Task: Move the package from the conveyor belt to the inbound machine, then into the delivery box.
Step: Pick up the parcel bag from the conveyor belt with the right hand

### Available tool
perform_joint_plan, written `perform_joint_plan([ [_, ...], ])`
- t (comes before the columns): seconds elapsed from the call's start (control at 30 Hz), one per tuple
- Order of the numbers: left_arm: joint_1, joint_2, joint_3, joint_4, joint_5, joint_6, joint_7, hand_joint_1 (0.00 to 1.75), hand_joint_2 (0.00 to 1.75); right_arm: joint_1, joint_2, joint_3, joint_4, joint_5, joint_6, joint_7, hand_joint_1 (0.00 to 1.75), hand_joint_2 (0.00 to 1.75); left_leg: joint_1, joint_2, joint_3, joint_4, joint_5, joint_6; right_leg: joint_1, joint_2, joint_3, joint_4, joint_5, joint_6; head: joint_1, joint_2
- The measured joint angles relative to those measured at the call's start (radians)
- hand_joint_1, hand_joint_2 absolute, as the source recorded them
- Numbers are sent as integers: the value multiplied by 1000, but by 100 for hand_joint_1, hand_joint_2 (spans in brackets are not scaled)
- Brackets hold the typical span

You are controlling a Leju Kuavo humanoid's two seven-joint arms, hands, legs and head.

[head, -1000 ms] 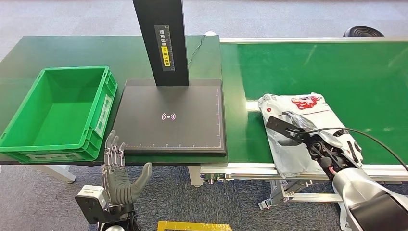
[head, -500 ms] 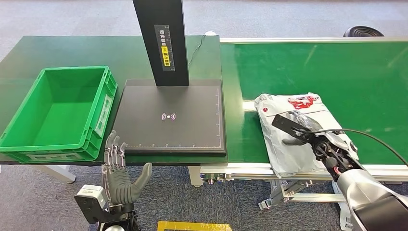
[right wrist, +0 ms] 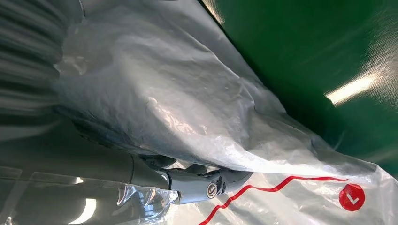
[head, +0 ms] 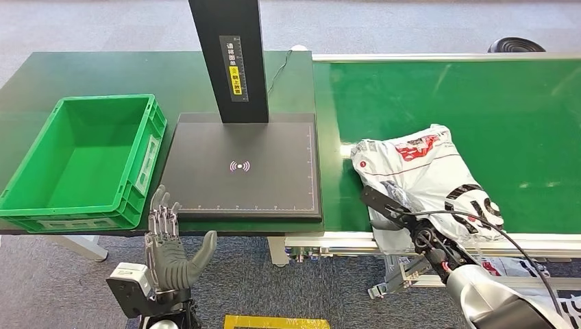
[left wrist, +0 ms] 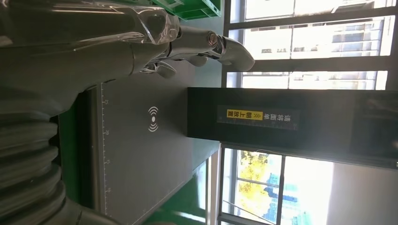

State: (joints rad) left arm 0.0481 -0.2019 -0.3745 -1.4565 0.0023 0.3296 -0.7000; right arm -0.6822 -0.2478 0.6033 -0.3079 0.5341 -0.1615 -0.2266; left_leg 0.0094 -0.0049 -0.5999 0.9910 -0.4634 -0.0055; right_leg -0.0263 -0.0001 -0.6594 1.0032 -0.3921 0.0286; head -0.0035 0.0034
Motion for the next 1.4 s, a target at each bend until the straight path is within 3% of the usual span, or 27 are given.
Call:
perform_joint_plan([
  [0.57,11,-2,10,0,-6,21,0,0,175,-17,47,-23,10,32,47,3,0,175,0,0,1,0,0,0,0,0,1,0,0,0,0,0],
  [0.7,14,-2,15,0,-6,21,0,0,175,-17,51,-28,11,32,47,3,169,175,0,0,0,0,0,0,0,0,1,0,0,0,0,0],
  [0.73,15,-2,16,-1,-6,22,0,0,175,-18,52,-29,11,33,46,3,175,175,0,0,0,0,0,0,0,0,1,0,0,0,0,0],
  [1.4,17,-2,18,-3,-3,38,0,0,175,-34,67,-67,13,36,40,-6,175,175,0,0,0,0,0,0,0,0,1,0,0,0,0,0],
])
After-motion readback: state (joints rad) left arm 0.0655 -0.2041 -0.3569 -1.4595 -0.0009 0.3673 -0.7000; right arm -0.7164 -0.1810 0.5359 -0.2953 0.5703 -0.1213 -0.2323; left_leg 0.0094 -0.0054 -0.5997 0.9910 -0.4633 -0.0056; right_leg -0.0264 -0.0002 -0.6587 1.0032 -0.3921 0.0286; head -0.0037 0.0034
